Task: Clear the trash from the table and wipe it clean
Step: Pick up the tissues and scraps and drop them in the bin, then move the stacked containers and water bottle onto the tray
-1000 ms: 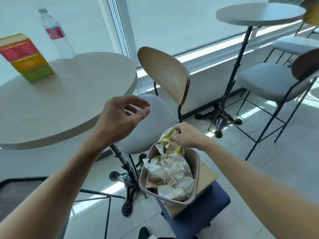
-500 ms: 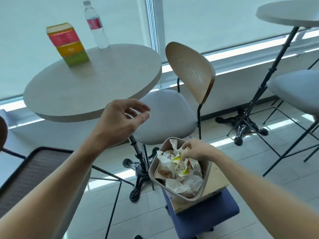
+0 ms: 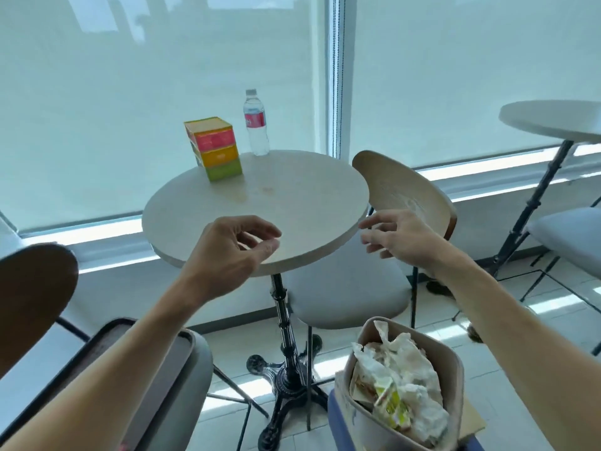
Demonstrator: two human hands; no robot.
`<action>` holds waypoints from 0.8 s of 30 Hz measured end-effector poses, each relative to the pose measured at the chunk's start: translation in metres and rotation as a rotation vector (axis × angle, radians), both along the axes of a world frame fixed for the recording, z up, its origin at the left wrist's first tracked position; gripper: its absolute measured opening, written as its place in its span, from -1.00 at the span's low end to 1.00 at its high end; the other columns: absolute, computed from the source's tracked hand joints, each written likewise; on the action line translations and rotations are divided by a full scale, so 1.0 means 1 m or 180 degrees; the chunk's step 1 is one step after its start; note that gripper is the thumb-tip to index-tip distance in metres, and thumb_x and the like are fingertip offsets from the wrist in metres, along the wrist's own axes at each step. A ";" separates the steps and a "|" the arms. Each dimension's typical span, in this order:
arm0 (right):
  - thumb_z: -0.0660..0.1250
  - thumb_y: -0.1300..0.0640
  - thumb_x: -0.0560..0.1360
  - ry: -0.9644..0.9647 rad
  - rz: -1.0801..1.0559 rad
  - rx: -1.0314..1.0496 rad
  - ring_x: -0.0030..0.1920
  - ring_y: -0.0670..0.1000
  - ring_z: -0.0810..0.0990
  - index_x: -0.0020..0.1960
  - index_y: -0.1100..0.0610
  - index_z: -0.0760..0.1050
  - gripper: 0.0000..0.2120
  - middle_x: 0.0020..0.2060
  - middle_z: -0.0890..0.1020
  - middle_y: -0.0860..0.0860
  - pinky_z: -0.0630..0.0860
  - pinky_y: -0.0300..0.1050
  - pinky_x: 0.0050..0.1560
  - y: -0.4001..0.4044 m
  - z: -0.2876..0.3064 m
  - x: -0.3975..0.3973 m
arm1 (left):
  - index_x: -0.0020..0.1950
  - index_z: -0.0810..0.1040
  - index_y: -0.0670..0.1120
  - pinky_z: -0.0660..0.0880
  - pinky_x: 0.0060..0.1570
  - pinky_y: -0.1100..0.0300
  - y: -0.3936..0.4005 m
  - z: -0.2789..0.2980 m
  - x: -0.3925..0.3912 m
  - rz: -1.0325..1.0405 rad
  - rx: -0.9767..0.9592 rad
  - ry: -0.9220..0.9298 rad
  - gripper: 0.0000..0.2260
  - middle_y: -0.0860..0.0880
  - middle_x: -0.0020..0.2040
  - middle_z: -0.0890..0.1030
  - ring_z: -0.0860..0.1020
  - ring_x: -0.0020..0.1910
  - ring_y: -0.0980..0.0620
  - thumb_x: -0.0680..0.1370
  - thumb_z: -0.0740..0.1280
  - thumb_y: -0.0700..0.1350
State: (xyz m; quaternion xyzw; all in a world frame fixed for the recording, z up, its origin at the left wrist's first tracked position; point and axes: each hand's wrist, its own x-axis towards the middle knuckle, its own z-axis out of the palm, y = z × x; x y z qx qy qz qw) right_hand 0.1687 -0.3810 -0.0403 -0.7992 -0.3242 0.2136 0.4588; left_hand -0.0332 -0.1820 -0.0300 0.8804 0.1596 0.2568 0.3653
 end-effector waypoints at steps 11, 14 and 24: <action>0.36 0.18 0.55 0.0051 -0.0117 0.0607 -0.17 -0.03 0.67 0.03 0.11 0.60 -0.92 -0.12 0.69 0.09 0.58 -0.16 -0.13 0.121 0.040 -0.047 | -0.09 0.69 0.04 0.46 -0.23 0.43 0.097 0.021 -0.022 0.0477 -0.0131 -0.0084 -0.96 0.17 -0.16 0.68 0.61 -0.21 0.25 0.50 0.45 -0.09; 0.34 0.17 0.56 0.0003 -0.0083 0.0681 -0.14 -0.01 0.66 0.00 0.10 0.60 -0.93 -0.13 0.67 0.08 0.57 -0.15 -0.11 0.155 0.050 -0.052 | -0.06 0.68 0.03 0.47 -0.21 0.37 0.115 0.024 -0.023 0.0567 -0.0227 -0.0123 -0.95 0.14 -0.14 0.69 0.62 -0.16 0.21 0.51 0.44 -0.09; 0.33 0.06 0.58 0.0085 -0.0009 0.0981 -0.13 -0.02 0.55 -0.07 0.07 0.57 -0.90 -0.16 0.59 0.05 0.52 -0.16 -0.14 0.241 0.065 -0.029 | 0.01 0.66 0.09 0.59 -0.02 0.13 0.176 0.031 0.014 0.0893 -0.0441 -0.0315 -0.88 0.11 -0.06 0.67 0.63 -0.08 0.18 0.48 0.45 -0.06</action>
